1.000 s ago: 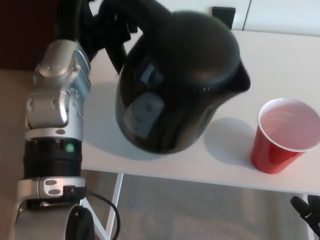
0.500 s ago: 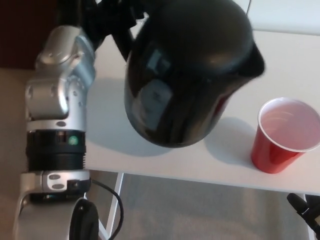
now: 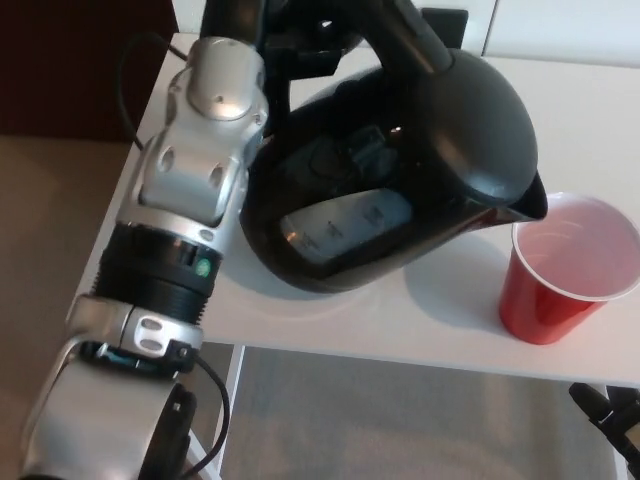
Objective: The robot walk towards a table in front and uses its left hand to pick up the pot from the base and pour water to the cup on the right hand side
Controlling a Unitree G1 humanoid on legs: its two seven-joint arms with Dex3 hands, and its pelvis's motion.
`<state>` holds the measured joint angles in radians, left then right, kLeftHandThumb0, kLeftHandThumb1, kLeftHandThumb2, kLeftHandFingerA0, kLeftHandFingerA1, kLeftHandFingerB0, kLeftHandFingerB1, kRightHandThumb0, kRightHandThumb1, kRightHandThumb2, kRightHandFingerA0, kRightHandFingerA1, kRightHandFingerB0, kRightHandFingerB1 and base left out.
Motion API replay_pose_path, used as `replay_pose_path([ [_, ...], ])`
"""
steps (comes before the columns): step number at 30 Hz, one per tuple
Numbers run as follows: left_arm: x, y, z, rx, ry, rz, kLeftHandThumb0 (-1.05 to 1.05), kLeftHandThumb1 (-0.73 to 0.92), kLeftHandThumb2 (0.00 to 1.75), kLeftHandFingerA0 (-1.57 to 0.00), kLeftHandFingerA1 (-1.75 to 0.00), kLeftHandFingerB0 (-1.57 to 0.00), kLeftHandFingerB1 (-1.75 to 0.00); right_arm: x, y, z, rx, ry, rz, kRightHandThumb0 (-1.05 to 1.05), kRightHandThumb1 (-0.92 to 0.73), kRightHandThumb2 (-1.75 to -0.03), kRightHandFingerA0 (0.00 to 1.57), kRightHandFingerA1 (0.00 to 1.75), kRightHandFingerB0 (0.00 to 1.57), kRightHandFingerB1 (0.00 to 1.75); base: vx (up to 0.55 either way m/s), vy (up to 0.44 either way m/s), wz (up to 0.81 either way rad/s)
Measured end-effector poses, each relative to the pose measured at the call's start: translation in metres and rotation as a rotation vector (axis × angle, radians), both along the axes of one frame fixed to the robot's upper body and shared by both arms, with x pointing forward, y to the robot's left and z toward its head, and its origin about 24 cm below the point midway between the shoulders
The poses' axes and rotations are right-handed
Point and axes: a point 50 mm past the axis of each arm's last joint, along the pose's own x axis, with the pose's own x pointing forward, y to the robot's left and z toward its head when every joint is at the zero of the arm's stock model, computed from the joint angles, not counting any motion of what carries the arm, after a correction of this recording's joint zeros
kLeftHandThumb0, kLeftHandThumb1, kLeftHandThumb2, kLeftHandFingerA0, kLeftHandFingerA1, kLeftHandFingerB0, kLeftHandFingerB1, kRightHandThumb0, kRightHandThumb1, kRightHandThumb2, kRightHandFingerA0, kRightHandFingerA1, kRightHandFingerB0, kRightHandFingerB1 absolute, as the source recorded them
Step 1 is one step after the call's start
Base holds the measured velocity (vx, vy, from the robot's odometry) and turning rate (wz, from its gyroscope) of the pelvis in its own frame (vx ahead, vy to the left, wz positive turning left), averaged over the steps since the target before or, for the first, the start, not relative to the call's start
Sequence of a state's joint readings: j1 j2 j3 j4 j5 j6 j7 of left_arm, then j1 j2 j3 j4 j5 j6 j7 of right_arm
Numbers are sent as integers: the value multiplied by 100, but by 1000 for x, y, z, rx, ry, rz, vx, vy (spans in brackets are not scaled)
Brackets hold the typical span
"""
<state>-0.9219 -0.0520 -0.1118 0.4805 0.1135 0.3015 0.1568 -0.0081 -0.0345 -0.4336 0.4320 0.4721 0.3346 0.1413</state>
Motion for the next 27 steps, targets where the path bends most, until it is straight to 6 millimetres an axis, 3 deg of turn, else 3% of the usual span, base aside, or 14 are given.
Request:
replay_pose_path([
  [4, 2, -4, -1, 50, -42, 28, -28, 54, 60, -105, -148, -85, -148, 1, 2, 1, -7, -1, 11, -29, -65, -59, 51, 57, 35, 59, 0, 0, 0],
  [5, 2, -4, -1, 64, -60, 40, -25, 57, 56, -89, -175, -69, -171, 2, 2, 1, -10, -1, 15, -29, -64, -59, 50, 57, 36, 62, 0, 0, 0],
  [7, 3, -6, -1, 70, -71, 49, -27, 56, 57, -88, -172, -75, -164, 2, 3, 1, -12, 0, 17, -30, -65, -59, 50, 57, 35, 59, 0, 0, 0],
  [9, 4, -7, -1, 80, -82, 54, -26, 54, 58, -91, -169, -79, -161, 3, 4, 1, -16, 1, 23, -35, -50, -79, 46, 63, 31, 60, 0, 0, 0],
  [10, 4, -9, 1, 89, -93, 55, -28, 54, 59, -91, -168, -81, -156, 3, 4, 1, -18, 0, 27, -29, -65, -58, 51, 57, 38, 63, 0, 0, 0],
  [11, 4, -10, 2, 95, -104, 56, -27, 56, 56, -89, -175, -71, -172, 3, 5, 2, -19, -1, 28, -28, -65, -59, 51, 57, 37, 63, 0, 0, 0],
  [15, 4, -12, 9, 113, -137, 63, -26, 57, 55, -88, -175, -68, -175, 4, 5, 2, -20, -2, 28, -27, -65, -58, 51, 58, 38, 66, 0, 0, 0],
  [16, 4, -12, 10, 115, -142, 65, -25, 57, 56, -87, -175, -73, -170, 4, 5, 3, -20, -1, 28, -34, -53, -82, 52, 67, 37, 65, 0, 0, 0],
  [18, 4, -13, 13, 119, -155, 67, -24, 56, 56, -88, -175, -76, -166, 4, 5, 3, -19, -1, 28, -34, -53, -80, 50, 66, 36, 65, 0, 0, 0],
  [19, 3, -13, 14, 121, -162, 67, -32, 55, 65, -96, -163, -78, -150, 4, 5, 3, -19, -1, 28, -26, -66, -59, 51, 59, 36, 64, 0, 0, 0],
  [20, 3, -14, 15, 121, -168, 66, -32, 55, 65, -96, -163, -78, -150, 4, 5, 3, -19, -2, 28, -26, -66, -59, 51, 59, 36, 64, 0, 0, 0],
  [23, 2, -16, 22, 148, -206, 62, -23, 58, 55, -87, -175, -68, -170, 4, 5, 3, -18, 0, 25, -27, -67, -59, 48, 58, 38, 67, 0, 0, 0],
  [26, 0, -18, 33, 191, -261, 55, -22, 57, 55, -85, -175, -66, -170, 4, 5, 3, -18, 0, 25, -26, -67, -59, 47, 58, 37, 69, 0, 0, 0],
  [27, 0, -19, 35, 200, -274, 53, -26, 37, 79, -120, -138, -92, -119, 4, 5, 3, -18, 0, 25, -26, -66, -59, 48, 57, 39, 69, 0, 0, 0],
])
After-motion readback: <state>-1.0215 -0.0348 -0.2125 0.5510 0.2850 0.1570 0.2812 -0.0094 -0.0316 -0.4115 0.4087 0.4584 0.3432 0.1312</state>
